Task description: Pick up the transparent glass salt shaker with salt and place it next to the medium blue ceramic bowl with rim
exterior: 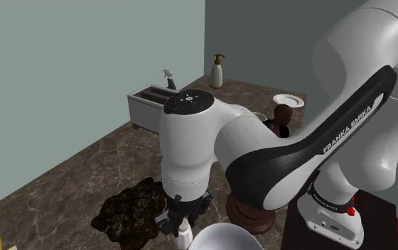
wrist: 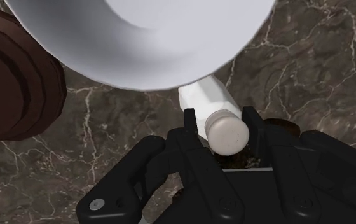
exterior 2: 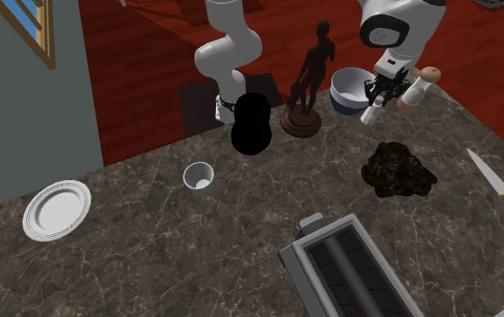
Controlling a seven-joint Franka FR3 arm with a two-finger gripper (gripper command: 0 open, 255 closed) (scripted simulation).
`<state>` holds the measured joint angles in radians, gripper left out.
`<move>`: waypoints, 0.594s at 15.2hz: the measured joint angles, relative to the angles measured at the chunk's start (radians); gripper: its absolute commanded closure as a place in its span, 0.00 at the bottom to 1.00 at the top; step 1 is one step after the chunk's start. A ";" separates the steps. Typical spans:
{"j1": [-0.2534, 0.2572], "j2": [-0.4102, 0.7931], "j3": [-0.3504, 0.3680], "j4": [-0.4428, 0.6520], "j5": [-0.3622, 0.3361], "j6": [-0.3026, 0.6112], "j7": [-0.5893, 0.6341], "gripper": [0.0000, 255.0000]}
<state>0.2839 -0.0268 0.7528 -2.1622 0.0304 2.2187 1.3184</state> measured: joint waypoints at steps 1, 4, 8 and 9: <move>0.000 0.006 0.001 -0.007 -0.005 0.011 0.003 1.00; 0.002 0.032 0.004 -0.025 -0.028 0.048 0.022 1.00; 0.004 0.065 0.003 -0.041 -0.059 0.089 0.041 1.00; 0.004 0.066 0.004 -0.043 -0.059 0.092 0.042 1.00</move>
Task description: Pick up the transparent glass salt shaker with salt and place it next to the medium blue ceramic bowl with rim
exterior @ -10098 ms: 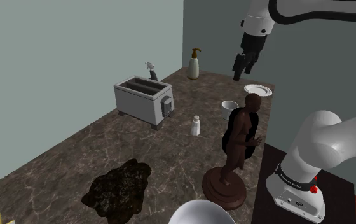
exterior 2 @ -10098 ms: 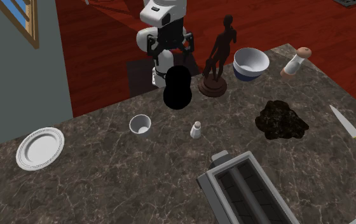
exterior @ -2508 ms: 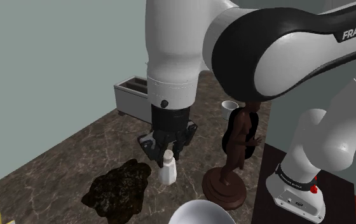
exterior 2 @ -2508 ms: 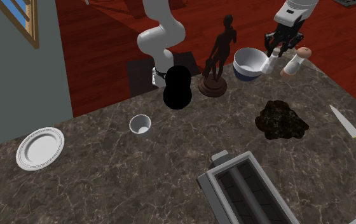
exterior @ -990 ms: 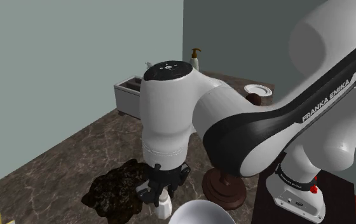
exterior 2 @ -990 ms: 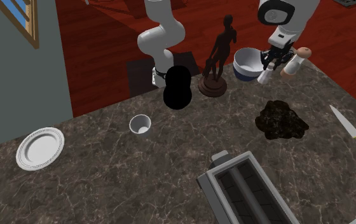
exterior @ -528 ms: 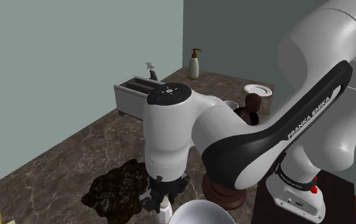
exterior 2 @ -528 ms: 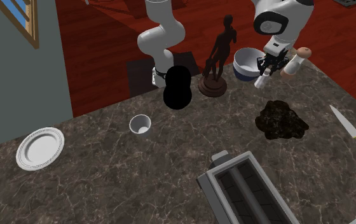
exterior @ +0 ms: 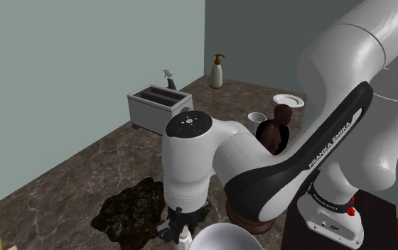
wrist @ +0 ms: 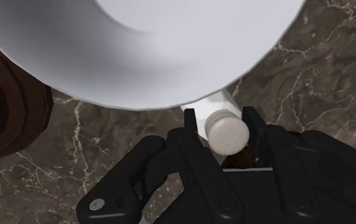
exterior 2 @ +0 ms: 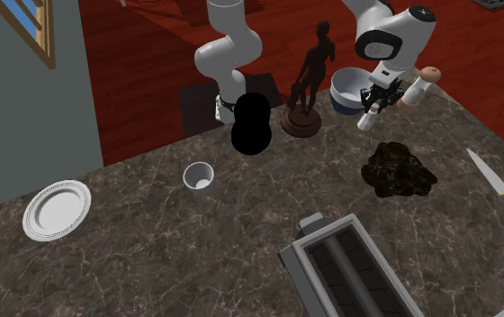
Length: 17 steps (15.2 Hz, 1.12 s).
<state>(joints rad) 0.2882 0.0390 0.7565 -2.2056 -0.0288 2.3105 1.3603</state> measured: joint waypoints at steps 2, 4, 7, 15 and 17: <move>0.000 0.000 0.000 -0.001 -0.001 0.002 0.001 1.00; 0.000 0.000 0.000 -0.002 -0.001 0.002 0.001 1.00; 0.000 0.001 0.000 -0.002 -0.001 0.002 0.001 0.00; -0.008 -0.078 -0.004 0.038 0.069 -0.093 -0.051 0.00; -0.008 -0.091 -0.006 0.047 0.080 -0.113 -0.059 0.00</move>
<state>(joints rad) 0.2802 -0.0524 0.7507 -2.1586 0.0513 2.1977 1.3016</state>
